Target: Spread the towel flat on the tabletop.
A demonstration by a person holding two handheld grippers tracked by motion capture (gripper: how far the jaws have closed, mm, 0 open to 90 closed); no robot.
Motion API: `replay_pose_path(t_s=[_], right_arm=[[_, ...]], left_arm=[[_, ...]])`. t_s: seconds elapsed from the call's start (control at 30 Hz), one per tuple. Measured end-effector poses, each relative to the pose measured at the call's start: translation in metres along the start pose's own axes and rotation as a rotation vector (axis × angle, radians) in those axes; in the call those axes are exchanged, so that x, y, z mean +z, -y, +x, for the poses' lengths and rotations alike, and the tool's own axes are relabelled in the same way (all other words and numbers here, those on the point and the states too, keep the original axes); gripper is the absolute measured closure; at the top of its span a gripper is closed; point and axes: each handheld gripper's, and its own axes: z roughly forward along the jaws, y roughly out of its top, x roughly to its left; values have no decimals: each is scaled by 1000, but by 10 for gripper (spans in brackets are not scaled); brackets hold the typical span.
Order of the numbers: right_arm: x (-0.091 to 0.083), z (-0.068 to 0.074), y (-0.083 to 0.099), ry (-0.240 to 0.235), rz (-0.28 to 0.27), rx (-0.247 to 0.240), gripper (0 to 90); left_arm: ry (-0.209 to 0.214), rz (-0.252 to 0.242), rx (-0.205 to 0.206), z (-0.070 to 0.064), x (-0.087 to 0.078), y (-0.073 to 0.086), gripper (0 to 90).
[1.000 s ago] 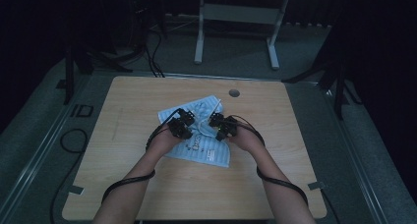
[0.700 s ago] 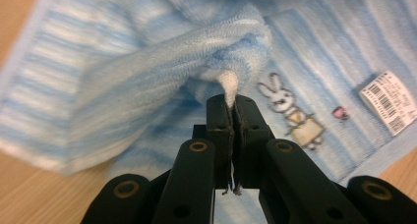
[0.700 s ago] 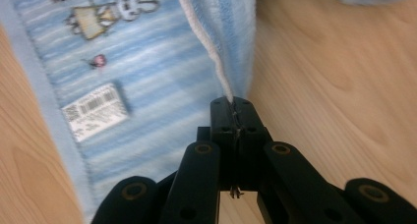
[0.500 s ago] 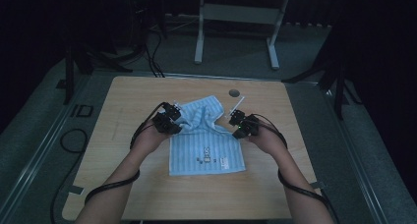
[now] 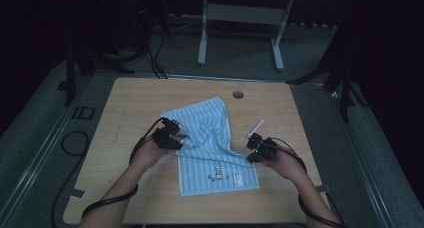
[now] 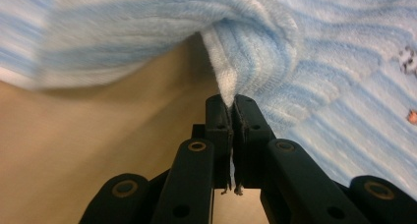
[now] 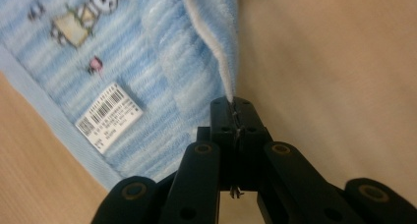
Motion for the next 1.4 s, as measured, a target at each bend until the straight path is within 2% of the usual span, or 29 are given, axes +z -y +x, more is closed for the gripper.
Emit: replay_pose_path(t_s=[0.07, 0.13, 0.2, 0.23, 0.3, 0.37, 0.4, 0.47, 0.5, 0.53, 0.63, 0.77, 0.87, 0.9, 0.93, 0.97, 1.03, 1.1, 1.13, 1.2, 1.4], right_arm=[[5, 4, 6, -17, 4, 5, 889], [8, 8, 9, -12, 12, -3, 889], [9, 11, 12, -22, 26, -12, 884], [8, 13, 13, -27, 30, -16, 861], [2, 15, 13, -15, 33, -31, 764], [-8, 13, 11, 10, 5, -31, 713], [-14, 11, 10, 19, -15, -26, 703], [-24, 5, 4, 55, -37, -14, 683], [-27, 2, 0, 81, -42, -6, 681], [-29, -2, -6, 88, -45, 0, 663], [-29, -9, -26, 102, -75, 17, 661], [-17, -9, -57, 92, -96, 7, 770], [-2, -5, -76, 82, -93, 2, 847], [4, -5, -81, 69, -81, -1, 861], [10, -3, -85, 68, -70, -8, 865], [17, -3, -89, 72, -53, -12, 876], [29, -3, -92, 77, -24, -14, 893], [39, -5, -92, 76, 3, -4, 893], [43, -5, -91, 78, 16, -5, 894], [45, -7, -88, 78, 2, 3, 895], [41, -12, -74, 95, 9, 6, 895]], left_arm=[[21, 8, -1, -2, 3, 6, 842], [48, 14, -7, -4, 2, 10, 840], [75, 32, 3, -6, 0, 13, 830], [89, 47, 15, -7, -1, 14, 795], [60, 42, 26, -9, -8, 17, 674], [54, 5, 6, -7, -20, 20, 586], [38, -4, -5, -5, -25, 21, 556], [-25, -10, -5, -2, -33, 21, 476], [-55, -19, -10, -2, -36, 20, 469], [-69, -28, -14, -1, -37, 18, 469], [-52, -61, -17, -1, -37, 11, 470], [-35, -84, -11, -3, -26, -3, 503], [-49, -64, 9, -3, -13, -11, 561], [-51, -56, 15, -2, -9, -13, 594], [-55, -44, 10, -1, -5, -15, 678], [-66, -30, 11, 1, -1, -17, 686], [-81, -20, -1, 6, 6, -21, 807], [-83, -10, -19, 10, 13, -24, 830], [-98, -11, -20, 11, 16, -25, 836], [-121, 6, -12, 12, 22, -27, 834], [-104, -11, -8, 15, 28, -37, 832]])
